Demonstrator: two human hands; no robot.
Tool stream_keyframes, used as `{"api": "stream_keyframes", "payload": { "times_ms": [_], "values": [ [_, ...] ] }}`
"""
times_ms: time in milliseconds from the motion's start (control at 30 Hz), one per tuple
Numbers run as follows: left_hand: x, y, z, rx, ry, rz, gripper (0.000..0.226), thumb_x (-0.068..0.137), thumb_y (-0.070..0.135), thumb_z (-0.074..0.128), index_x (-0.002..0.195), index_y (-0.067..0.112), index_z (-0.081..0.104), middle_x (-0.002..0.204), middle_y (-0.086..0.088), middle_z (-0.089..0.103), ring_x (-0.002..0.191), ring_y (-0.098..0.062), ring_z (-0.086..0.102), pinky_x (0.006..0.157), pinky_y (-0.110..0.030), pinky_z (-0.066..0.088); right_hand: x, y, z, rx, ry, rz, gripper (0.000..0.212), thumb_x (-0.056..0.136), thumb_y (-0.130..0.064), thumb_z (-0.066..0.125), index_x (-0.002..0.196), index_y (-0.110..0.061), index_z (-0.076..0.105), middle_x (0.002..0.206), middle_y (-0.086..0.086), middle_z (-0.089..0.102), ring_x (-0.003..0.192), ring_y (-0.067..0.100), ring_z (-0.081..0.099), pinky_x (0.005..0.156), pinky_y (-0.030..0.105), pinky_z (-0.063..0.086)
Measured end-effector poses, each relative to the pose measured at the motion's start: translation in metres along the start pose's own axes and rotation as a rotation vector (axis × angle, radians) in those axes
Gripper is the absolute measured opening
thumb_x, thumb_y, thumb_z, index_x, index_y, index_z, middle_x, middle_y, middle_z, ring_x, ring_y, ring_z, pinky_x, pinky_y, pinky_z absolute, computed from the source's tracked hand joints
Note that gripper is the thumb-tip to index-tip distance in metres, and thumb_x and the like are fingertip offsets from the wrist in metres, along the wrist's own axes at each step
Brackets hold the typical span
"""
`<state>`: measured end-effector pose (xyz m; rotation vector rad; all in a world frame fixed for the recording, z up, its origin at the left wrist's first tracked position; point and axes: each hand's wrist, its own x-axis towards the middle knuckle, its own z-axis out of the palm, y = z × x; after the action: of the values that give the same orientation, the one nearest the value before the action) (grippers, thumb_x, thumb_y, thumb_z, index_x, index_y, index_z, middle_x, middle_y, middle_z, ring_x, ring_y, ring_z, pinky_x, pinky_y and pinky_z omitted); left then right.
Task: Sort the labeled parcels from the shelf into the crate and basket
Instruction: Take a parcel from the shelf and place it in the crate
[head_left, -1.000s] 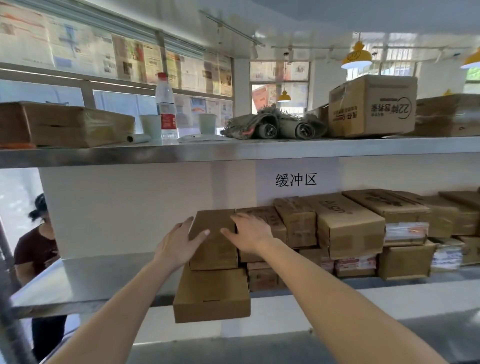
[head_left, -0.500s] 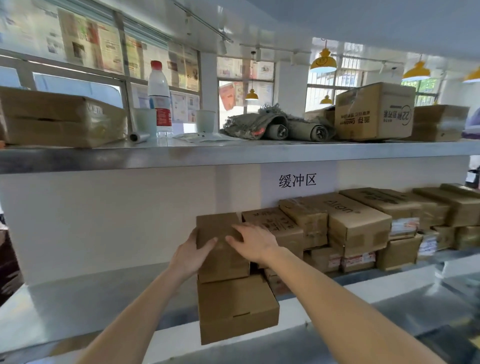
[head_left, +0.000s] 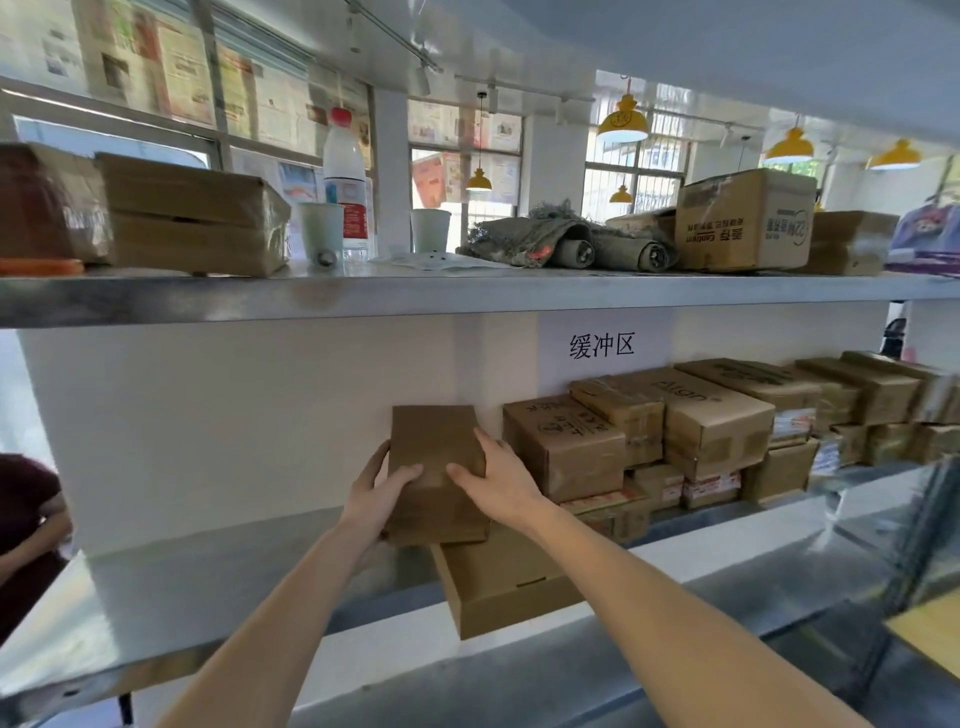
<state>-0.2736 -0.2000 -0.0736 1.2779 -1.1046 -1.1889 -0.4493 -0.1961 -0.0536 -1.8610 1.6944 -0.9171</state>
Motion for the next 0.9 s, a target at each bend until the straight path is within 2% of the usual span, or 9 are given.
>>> {"api": "stream_keyframes", "payload": {
  "times_ms": [100,233,300,433,500,600,700,800,900],
  "values": [
    [-0.013,0.006,-0.004,-0.079,-0.024,0.072,0.049,0.096,0.045,0.064,0.142,0.047,0.046,0.13,-0.002,0.055,0.103,-0.017,0.057,0.073,-0.031,0.051,-0.019,-0.009,-0.008,0.051,0.056,-0.033,0.08,0.095,-0.042,0.066,0.16,-0.028,0.022,0.155,0.004,0.035,0.139,0.024,0.043,0.116,0.037,0.036],
    [-0.032,0.015,0.0,-0.176,-0.009,0.114,0.025,0.104,0.044,0.051,0.128,0.042,0.053,0.132,-0.005,0.059,0.11,-0.023,0.058,0.073,-0.03,0.05,-0.05,-0.013,-0.016,0.118,0.147,-0.07,0.072,0.098,-0.033,0.064,0.159,-0.031,0.025,0.16,-0.001,0.027,0.144,0.021,0.036,0.116,0.038,0.032],
    [-0.043,0.014,0.003,-0.174,-0.06,0.14,0.044,0.098,0.044,0.06,0.139,0.042,0.046,0.134,-0.006,0.057,0.112,-0.022,0.058,0.081,-0.035,0.052,-0.063,-0.011,-0.023,0.156,0.17,-0.06,0.07,0.1,-0.028,0.062,0.159,-0.033,0.025,0.16,-0.003,0.027,0.145,0.019,0.033,0.117,0.036,0.029],
    [-0.059,0.015,0.014,-0.117,-0.168,0.082,0.114,0.062,0.057,0.082,0.158,0.028,0.028,0.143,-0.008,0.054,0.126,-0.032,0.055,0.109,-0.05,0.045,-0.09,0.003,-0.047,0.189,0.182,-0.04,0.063,0.102,-0.017,0.056,0.157,-0.036,0.03,0.162,-0.006,0.028,0.147,0.018,0.03,0.122,0.039,0.028],
    [-0.071,0.021,0.027,-0.081,-0.227,0.077,0.118,0.053,0.061,0.088,0.152,0.021,0.038,0.138,-0.003,0.059,0.118,-0.028,0.06,0.103,-0.044,0.049,-0.105,0.011,-0.06,0.216,0.179,-0.051,0.056,0.104,-0.02,0.052,0.153,-0.042,0.037,0.162,-0.006,0.027,0.148,0.018,0.028,0.122,0.044,0.031],
    [-0.088,0.029,0.054,-0.123,-0.293,0.075,0.118,0.043,0.067,0.092,0.144,0.027,0.046,0.13,0.002,0.062,0.112,-0.027,0.063,0.1,-0.049,0.054,-0.126,0.017,-0.08,0.302,0.196,0.005,0.048,0.102,-0.052,0.049,0.149,-0.047,0.041,0.161,-0.009,0.028,0.148,0.017,0.029,0.121,0.047,0.031],
    [-0.11,0.039,0.089,-0.197,-0.427,0.119,0.094,0.062,0.06,0.084,0.142,0.039,0.038,0.132,0.002,0.057,0.115,-0.026,0.06,0.1,-0.052,0.053,-0.15,0.021,-0.107,0.397,0.191,0.104,0.076,0.089,-0.074,0.05,0.155,-0.04,0.032,0.155,-0.016,0.031,0.142,0.01,0.032,0.12,0.042,0.032],
    [-0.136,0.048,0.131,-0.247,-0.57,0.069,0.06,0.087,0.063,0.061,0.141,0.042,0.045,0.132,0.002,0.057,0.117,-0.024,0.058,0.098,-0.051,0.053,-0.176,0.037,-0.14,0.442,0.187,0.171,0.089,0.085,-0.073,0.053,0.158,-0.031,0.023,0.152,-0.009,0.041,0.134,0.015,0.044,0.117,0.041,0.034],
    [-0.148,0.05,0.175,-0.254,-0.666,0.078,0.036,0.101,0.047,0.053,0.137,0.048,0.054,0.138,0.002,0.059,0.124,-0.024,0.056,0.098,-0.051,0.053,-0.203,0.06,-0.179,0.409,0.305,0.202,0.086,0.085,-0.067,0.063,0.155,-0.028,0.032,0.142,-0.004,0.052,0.123,0.018,0.055,0.109,0.039,0.048]
  ]
}}
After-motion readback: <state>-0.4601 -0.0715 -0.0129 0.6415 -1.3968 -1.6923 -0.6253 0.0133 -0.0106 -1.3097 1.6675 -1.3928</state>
